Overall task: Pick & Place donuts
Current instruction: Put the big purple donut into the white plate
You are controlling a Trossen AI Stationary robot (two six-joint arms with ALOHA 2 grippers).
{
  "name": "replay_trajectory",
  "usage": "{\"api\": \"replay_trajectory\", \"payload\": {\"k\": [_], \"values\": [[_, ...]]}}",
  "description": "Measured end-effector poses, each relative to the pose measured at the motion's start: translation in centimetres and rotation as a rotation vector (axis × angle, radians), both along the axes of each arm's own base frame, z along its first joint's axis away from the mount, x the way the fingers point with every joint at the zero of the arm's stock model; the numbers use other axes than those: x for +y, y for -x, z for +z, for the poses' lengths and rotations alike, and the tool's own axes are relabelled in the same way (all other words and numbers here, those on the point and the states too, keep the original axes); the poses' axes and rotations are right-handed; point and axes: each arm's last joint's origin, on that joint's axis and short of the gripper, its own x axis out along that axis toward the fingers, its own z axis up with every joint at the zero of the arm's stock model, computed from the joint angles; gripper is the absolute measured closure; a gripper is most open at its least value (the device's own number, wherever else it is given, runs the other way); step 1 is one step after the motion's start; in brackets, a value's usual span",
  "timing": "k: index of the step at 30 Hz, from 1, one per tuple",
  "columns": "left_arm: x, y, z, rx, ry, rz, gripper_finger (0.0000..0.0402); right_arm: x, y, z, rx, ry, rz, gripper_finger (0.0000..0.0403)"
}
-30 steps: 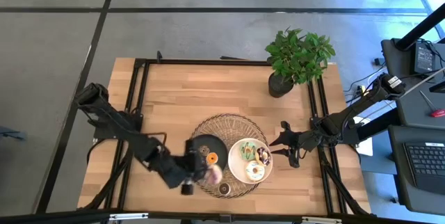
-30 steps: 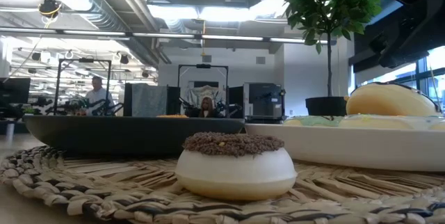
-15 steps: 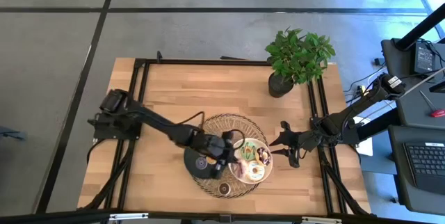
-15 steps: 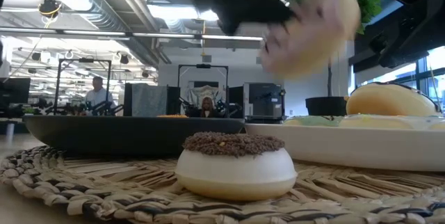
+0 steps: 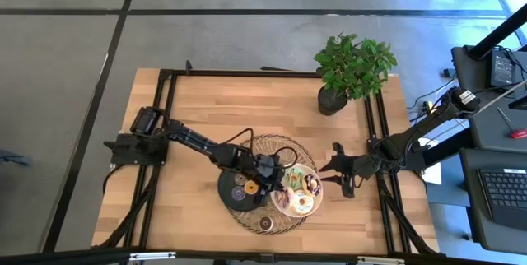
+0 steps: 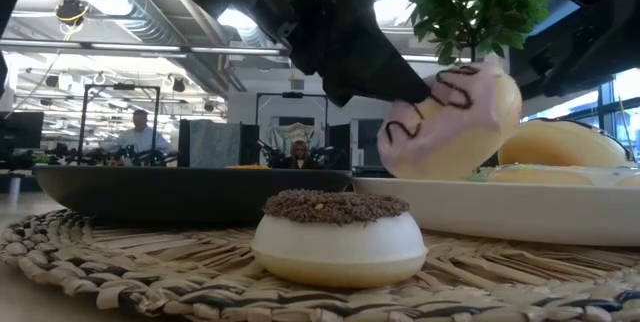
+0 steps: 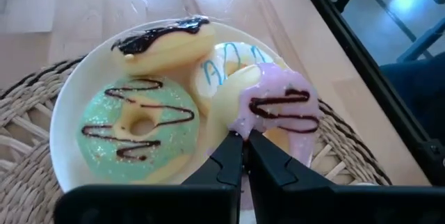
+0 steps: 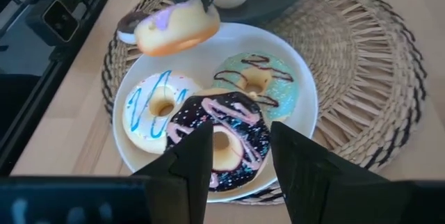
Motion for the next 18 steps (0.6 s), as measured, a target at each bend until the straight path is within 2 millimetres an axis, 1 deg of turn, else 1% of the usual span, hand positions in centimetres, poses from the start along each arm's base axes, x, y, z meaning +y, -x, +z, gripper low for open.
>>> {"api": "replay_trajectory", "payload": {"k": [6, 10, 18], "values": [[0.02, 0.06, -0.09, 0.012, 0.001, 0.003, 0.0393, -0.03, -0.01, 0.00, -0.002, 0.002, -0.009, 0.0257], [0.13, 0.32, -0.47, 0.058, -0.003, 0.032, 0.0394, -0.03, -0.01, 0.00, -0.002, 0.002, -0.009, 0.0257], [0.14, 0.32, -0.48, 0.065, 0.016, 0.048, 0.0392, -0.03, -0.01, 0.00, -0.002, 0.002, -0.009, 0.0257]]}}
